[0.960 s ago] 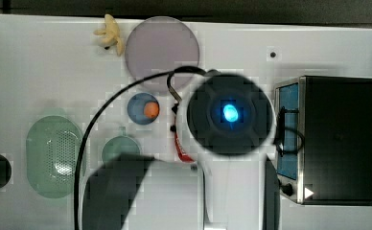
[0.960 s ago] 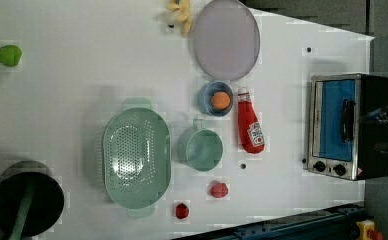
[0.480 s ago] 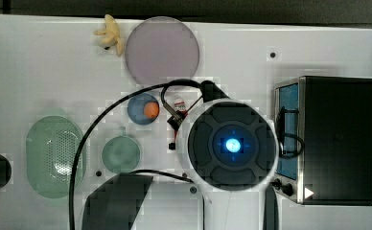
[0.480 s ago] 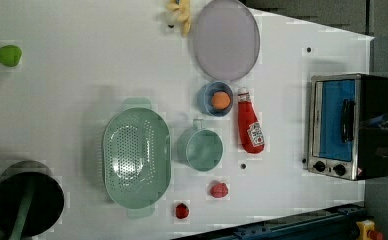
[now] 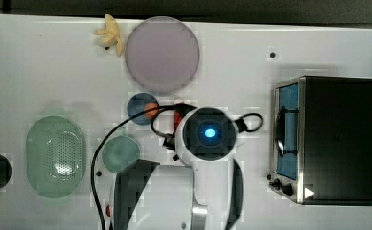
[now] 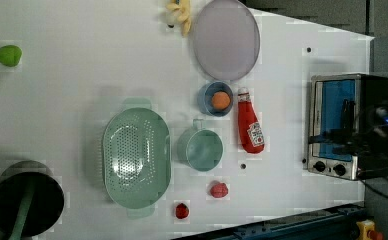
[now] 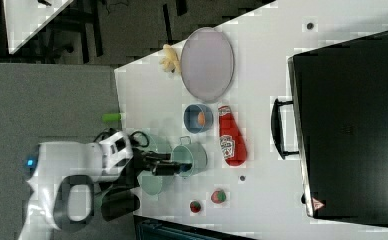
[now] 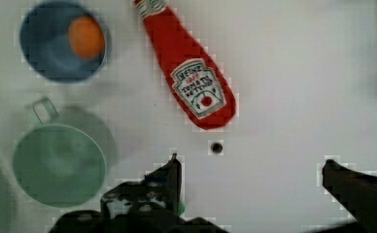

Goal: Pick Ketchup from the table and place it in strainer.

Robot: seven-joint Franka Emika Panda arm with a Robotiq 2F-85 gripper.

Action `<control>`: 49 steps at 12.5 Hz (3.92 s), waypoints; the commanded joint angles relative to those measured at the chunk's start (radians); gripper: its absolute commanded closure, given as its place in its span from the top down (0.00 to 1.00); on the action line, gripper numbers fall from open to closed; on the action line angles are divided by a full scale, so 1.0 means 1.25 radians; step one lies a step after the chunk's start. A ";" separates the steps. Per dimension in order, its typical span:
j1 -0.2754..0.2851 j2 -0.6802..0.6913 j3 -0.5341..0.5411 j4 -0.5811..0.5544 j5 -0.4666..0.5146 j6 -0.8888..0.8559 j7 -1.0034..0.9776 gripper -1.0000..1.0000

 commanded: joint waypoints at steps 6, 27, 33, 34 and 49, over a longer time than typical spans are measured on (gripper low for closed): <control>0.004 0.109 0.017 -0.099 0.001 0.285 -0.358 1.00; 0.005 0.384 0.016 -0.074 -0.028 0.616 -0.356 0.60; 0.008 0.160 0.041 0.042 -0.027 0.231 -0.346 0.60; 0.009 0.135 0.049 0.078 -0.027 0.147 -0.339 0.60; 0.078 0.209 0.473 0.210 0.032 0.080 0.340 0.60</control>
